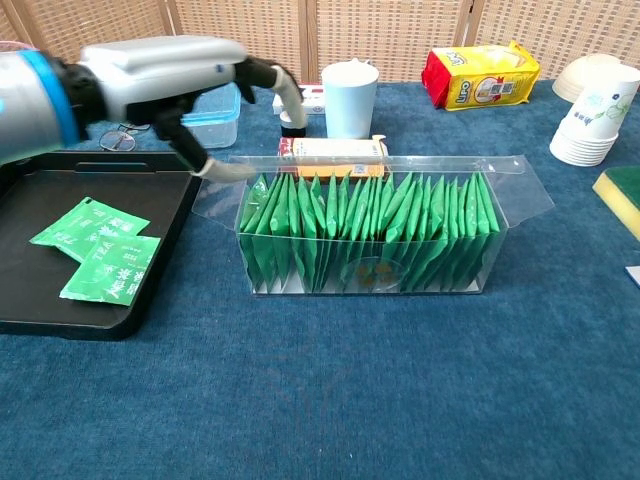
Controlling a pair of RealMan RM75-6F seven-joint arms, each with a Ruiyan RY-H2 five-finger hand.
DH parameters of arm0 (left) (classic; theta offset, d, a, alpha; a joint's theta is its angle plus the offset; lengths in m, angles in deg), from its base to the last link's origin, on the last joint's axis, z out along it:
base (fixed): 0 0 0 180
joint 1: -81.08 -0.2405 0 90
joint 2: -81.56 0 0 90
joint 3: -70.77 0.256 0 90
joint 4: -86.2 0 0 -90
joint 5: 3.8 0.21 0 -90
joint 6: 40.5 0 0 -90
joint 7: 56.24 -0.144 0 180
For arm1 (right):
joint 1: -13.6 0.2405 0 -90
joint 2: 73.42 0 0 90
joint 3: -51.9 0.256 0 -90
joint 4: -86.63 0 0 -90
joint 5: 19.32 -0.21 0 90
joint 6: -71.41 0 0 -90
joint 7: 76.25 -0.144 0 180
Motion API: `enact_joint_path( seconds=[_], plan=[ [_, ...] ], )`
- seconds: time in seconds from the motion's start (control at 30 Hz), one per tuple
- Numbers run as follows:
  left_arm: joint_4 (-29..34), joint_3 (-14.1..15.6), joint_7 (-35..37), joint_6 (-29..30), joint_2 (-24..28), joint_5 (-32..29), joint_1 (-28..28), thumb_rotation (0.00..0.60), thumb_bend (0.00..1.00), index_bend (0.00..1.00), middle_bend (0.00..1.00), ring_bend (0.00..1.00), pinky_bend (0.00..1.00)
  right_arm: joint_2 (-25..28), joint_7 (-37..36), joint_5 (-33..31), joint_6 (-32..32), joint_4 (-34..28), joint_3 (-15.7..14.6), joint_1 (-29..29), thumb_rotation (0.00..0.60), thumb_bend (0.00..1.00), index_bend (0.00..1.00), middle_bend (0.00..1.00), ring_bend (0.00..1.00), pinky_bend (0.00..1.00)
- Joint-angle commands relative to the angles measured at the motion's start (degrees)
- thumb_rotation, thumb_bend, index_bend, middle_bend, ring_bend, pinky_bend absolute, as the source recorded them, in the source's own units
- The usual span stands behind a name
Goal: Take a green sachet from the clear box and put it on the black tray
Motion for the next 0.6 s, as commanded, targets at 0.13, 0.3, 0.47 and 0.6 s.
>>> enact_joint_path(
  seconds=[0.13,0.3,0.47,0.6],
  plan=[
    [-2.7,-0.9,1.5,-2.2,-2.2,-2.1,3.0,0.471,0.37,0.28,0.16,0.13,0.18,-0.1,0.0,0.1,0.2,0.0,0.0,-0.3,0.6,0.21,0.0,0.02,0.07,0.2],
    [-3.9,-1.1,2.9,-3.0,-3.0,-3.4,4.5,0.296,0.47,0.32,0.16,0.13,0.18,-0.2,0.1,0.1,0.1,0.0,0.0,-0.3,0.6,0.21,0.0,0.02,0.07,0.2],
    [-4.9,-1.5,3.3,-3.5,-3.9,-5.8,5.7,0.28,0.52,0.37,0.16,0.13,0.18,-0.2,0.2,0.2,0.0,0.0,0.2,-0.3,0.6,0.21,0.0,0.02,0.07,0.2],
    [-6.4,-2.3,4.3,-3.1,-5.1,-8.6,6.2,0.281,0.54,0.43,0.16,0.13,0.18,-0.2,0.3,-0.1,-0.3,0.0,0.2,-0.4,0.6,0.21,0.0,0.02,0.07,0.2]
  ],
)
